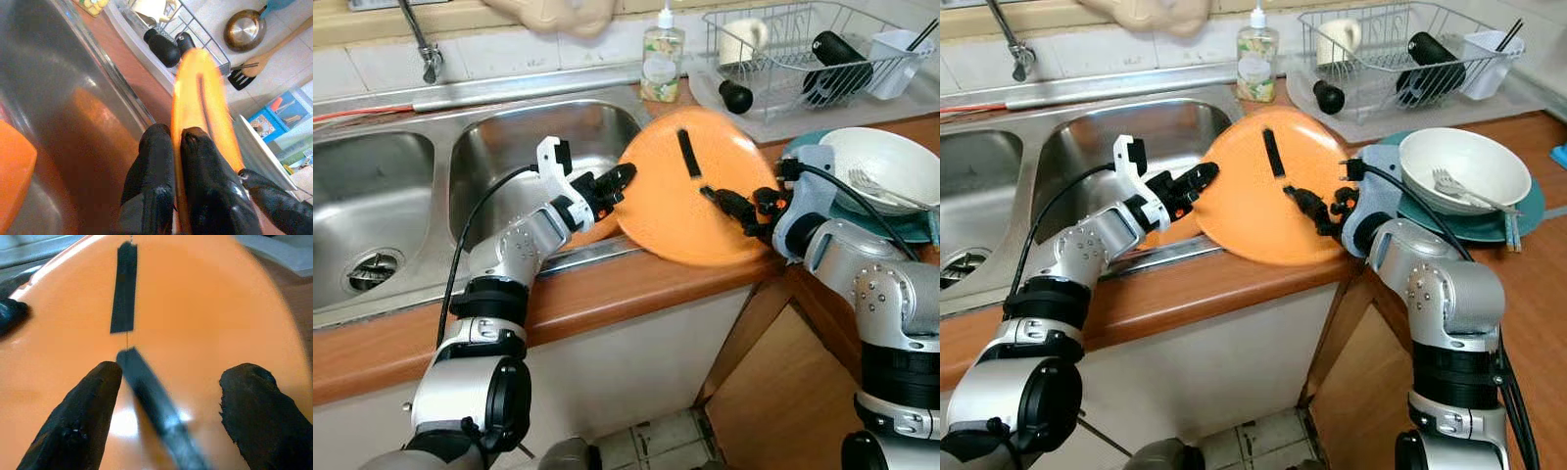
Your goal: Kitchen organization
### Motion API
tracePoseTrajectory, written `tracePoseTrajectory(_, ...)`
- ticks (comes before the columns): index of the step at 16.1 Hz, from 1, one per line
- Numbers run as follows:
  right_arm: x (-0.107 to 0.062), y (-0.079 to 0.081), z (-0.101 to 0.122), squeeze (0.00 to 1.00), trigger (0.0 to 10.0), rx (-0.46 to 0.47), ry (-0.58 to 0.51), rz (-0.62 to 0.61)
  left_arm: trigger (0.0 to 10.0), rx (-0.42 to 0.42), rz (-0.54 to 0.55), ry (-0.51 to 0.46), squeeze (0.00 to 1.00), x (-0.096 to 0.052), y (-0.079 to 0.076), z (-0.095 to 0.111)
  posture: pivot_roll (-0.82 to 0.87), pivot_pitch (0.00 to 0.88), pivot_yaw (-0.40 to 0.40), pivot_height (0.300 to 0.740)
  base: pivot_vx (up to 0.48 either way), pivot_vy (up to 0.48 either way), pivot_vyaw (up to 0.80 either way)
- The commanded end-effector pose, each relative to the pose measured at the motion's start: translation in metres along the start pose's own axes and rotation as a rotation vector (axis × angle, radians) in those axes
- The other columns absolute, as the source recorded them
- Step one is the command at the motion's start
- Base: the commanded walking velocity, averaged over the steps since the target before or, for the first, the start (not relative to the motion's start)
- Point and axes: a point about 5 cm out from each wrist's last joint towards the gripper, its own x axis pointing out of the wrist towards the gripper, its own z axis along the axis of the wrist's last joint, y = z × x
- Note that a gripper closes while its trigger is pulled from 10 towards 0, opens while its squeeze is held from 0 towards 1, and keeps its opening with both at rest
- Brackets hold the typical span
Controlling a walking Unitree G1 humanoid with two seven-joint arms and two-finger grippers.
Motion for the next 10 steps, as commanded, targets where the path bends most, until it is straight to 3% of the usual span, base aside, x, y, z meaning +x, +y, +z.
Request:
tracePoseTrajectory(1,-0.002,0.008,0.006,0.00,10.0,-0.028,-0.018,0.045,0.0,0.023,0.012,-0.008,0.00,0.000,-0.002,0.003,-0.04,0.000,0.071,0.716,0.000,0.000,0.00)
tracePoseTrajectory(7,-0.010,0.018,0.023,0.00,10.0,-0.083,-0.071,0.135,0.0,-0.043,0.053,-0.141,0.00,-0.015,0.004,0.029,-0.03,0.000,0.060,0.716,0.000,0.000,0.00)
tracePoseTrajectory(10,-0.013,0.032,0.035,0.00,10.0,-0.118,-0.117,0.219,0.0,-0.078,0.091,-0.259,0.00,-0.034,0.008,0.052,-0.03,0.000,0.056,0.716,0.000,0.000,0.00)
